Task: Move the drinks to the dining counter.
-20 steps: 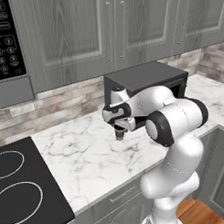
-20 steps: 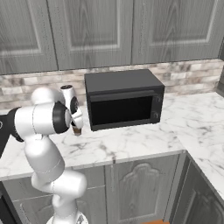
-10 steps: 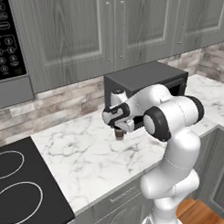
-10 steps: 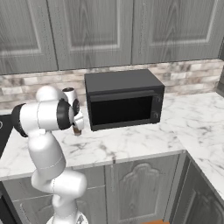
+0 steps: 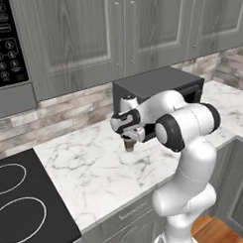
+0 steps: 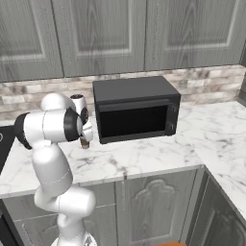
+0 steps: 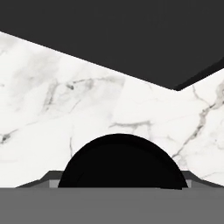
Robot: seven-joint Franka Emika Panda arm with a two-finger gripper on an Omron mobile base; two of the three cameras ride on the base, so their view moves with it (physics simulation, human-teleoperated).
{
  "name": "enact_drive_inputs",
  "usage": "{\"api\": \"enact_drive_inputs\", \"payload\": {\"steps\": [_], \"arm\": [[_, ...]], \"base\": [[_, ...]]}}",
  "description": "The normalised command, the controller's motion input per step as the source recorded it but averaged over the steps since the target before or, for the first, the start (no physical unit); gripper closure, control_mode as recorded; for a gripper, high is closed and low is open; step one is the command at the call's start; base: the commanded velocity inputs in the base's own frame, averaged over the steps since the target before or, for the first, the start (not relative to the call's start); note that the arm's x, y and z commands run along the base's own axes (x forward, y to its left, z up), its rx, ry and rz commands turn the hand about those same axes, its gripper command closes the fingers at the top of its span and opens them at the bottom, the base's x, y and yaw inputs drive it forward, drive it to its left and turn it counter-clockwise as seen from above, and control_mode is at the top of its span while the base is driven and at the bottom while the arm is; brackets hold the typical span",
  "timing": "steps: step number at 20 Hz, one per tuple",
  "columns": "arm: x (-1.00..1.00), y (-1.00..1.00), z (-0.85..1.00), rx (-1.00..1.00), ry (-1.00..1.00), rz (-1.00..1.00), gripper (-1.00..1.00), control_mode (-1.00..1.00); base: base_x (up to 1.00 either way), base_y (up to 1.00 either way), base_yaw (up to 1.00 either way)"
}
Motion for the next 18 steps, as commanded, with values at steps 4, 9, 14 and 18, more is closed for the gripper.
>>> {"api": "enact_drive_inputs", "payload": {"steps": [4,9,14,18], "arm": [[-0.44,0.00,-0.14,0.07,-0.14,0.00,1.00,-1.00],[-0.45,0.00,0.01,0.09,-0.04,0.00,1.00,-1.00],[-0.62,0.00,0.30,0.10,0.00,0.00,1.00,-1.00],[-0.60,-0.03,0.44,0.09,0.00,0.00,1.00,-1.00]], "base": [[0.00,0.00,0.00],[0.00,0.00,0.00],[0.00,0.00,0.00],[0.00,0.00,0.00]]}}
